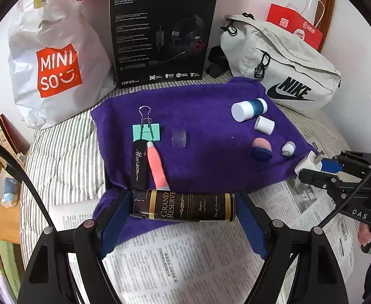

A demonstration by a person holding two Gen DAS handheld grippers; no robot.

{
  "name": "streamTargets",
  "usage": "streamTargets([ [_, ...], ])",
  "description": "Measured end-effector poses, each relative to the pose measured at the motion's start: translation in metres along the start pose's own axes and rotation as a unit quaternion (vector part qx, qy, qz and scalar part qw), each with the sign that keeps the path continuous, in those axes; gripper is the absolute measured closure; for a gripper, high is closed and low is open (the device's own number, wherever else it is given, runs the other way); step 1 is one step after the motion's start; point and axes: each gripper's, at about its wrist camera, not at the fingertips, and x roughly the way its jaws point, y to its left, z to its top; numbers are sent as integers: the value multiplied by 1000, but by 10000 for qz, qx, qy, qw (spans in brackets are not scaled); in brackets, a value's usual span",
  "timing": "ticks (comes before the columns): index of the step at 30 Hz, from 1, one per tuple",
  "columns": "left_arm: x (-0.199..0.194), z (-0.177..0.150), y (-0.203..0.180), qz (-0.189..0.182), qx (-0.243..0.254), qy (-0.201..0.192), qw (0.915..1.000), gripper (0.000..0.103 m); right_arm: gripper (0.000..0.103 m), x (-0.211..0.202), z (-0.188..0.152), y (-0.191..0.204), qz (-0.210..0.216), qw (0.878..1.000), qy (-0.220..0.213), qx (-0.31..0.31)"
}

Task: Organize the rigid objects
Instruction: 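Lift the bottle with the left tool while the right tool carries the charger toward the towel, then lower the bottle beside the pink marker with the left tool while the right tool lowers the charger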

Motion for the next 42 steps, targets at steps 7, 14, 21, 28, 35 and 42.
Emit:
streamTargets([
  [7,21,15,10,-26,-35,96,9999,22,75,18,19,-3,41,10000,51,7],
  [14,50,30,6,-122,38,229,9997,22,75,30,24,-21,-17,9999,110,120],
  [21,81,38,1,-157,66,394,9991,22,75,34,24,-38,-65,9997,166,166],
  [28,96,46,0,-28,188,455,9988,22,75,36,22,-40,-24,9997,198,144],
  [35,98,54,-4,58,322,452,9984,22,75,40,21,-41,-8,9996,228,170],
  [42,103,56,-17,-25,429,503,9978,22,75,38,21,-42,-1,9996,203,183],
])
